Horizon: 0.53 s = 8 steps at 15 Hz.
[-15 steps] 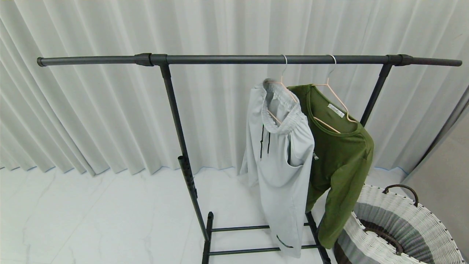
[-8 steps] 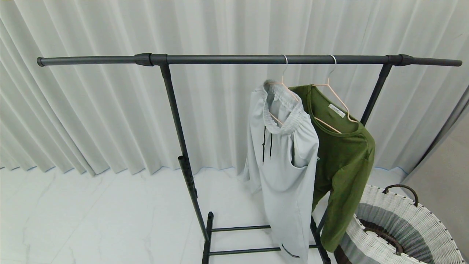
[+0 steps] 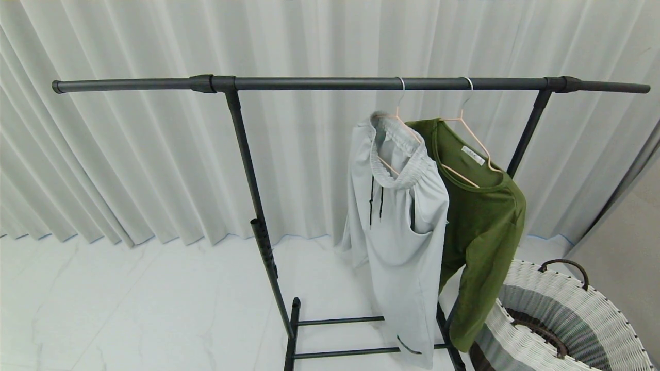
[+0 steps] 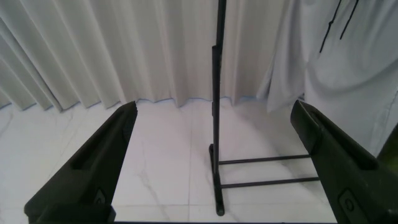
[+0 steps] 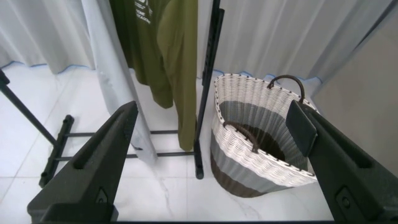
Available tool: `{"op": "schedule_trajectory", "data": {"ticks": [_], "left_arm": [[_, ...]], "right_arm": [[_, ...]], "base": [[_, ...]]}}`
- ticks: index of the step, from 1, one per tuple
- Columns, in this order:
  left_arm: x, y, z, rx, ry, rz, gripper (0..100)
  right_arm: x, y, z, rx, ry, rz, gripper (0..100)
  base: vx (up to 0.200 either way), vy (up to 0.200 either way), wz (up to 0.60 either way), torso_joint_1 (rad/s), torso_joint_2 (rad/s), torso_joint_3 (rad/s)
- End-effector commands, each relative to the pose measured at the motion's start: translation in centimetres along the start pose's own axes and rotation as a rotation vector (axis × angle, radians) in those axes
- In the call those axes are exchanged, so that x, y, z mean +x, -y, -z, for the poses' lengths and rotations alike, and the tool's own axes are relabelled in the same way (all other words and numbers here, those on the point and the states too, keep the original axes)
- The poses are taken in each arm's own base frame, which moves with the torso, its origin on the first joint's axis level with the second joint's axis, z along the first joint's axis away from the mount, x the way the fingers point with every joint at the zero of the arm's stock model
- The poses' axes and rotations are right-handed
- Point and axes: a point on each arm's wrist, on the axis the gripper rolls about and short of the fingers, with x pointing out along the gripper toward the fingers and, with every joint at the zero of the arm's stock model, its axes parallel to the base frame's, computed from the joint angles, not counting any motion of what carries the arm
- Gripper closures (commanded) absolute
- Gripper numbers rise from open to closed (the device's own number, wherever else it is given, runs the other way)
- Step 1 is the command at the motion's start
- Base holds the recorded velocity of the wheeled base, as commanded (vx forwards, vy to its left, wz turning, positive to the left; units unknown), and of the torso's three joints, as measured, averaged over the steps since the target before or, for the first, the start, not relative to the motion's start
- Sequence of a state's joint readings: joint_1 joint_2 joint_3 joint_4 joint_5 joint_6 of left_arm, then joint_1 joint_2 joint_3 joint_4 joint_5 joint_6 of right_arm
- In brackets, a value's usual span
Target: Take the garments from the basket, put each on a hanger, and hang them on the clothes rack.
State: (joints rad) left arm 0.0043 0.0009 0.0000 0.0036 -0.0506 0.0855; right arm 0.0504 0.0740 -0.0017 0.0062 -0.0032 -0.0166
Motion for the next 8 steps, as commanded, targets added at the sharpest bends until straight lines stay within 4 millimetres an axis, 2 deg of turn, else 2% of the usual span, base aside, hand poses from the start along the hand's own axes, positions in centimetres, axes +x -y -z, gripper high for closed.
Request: {"op": "schedule_trajectory", "data": {"ticks": [1, 8], "left_arm": [[-0.01, 0.0, 0.01, 0.0, 0.0, 0.0, 0], [-0.01, 0.0, 0.01, 0.0, 0.0, 0.0, 0]], "right_arm": [[0.03, 0.0, -0.01, 0.0, -0.004, 0.0, 0], [0.03, 0.0, -0.01, 0.0, -0.004, 0.0, 0]], "base": [[0.0, 0.0, 0.0, 0.0, 0.0, 0.0], [0.0, 0.0, 0.0, 0.0, 0.0, 0.0]]}}
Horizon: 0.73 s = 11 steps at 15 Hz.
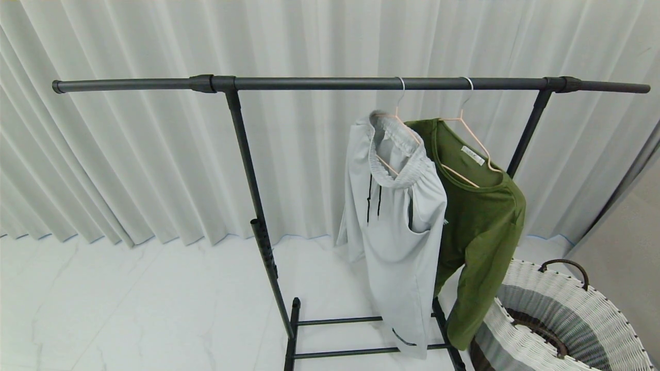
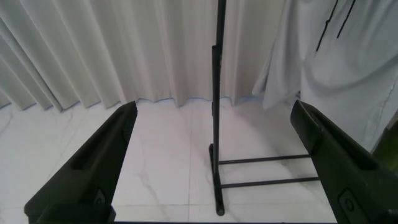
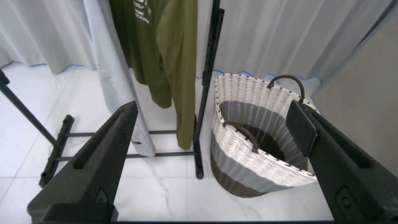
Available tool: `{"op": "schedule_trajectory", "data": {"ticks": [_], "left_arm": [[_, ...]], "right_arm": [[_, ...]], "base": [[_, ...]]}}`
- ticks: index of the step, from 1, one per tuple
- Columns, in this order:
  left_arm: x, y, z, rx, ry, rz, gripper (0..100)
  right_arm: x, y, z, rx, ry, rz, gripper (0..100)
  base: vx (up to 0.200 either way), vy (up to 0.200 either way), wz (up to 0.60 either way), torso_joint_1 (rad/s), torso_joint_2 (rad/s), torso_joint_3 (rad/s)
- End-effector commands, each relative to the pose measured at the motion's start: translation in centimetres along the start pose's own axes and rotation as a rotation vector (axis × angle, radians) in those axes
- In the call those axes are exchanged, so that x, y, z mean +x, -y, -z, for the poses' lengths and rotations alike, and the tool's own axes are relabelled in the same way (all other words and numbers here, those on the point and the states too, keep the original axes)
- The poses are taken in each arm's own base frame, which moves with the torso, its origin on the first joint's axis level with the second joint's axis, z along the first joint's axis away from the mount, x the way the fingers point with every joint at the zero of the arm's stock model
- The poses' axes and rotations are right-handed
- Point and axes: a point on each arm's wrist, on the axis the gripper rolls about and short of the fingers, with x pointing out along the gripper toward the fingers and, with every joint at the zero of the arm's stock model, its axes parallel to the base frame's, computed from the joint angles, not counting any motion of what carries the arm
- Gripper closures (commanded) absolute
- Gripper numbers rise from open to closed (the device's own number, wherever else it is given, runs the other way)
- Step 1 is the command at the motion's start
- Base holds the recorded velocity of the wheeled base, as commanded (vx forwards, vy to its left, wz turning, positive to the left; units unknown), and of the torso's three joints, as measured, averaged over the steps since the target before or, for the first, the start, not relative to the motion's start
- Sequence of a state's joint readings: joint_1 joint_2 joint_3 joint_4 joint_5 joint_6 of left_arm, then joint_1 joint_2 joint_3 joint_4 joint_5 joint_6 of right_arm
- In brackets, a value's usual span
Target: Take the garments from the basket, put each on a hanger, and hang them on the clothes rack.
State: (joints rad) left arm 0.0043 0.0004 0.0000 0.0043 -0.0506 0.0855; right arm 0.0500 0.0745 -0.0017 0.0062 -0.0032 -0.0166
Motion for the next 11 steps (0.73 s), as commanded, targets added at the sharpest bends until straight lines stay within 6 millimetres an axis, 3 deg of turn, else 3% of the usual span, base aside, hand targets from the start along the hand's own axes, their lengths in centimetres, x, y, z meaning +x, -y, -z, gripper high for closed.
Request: {"op": "schedule_trajectory", "data": {"ticks": [1, 11], "left_arm": [[0.0, 0.0, 0.0, 0.0, 0.0, 0.0, 0], [0.0, 0.0, -0.01, 0.0, 0.002, -0.001, 0]], "right_arm": [[0.03, 0.0, 0.0, 0.0, -0.004, -0.001, 0], [0.03, 0.0, 0.0, -0.008, -0.004, -0.002, 0]], "base": [[0.0, 0.0, 0.0, 0.0, 0.0, 0.0], [0.0, 0.0, 0.0, 0.0, 0.0, 0.0]]}}
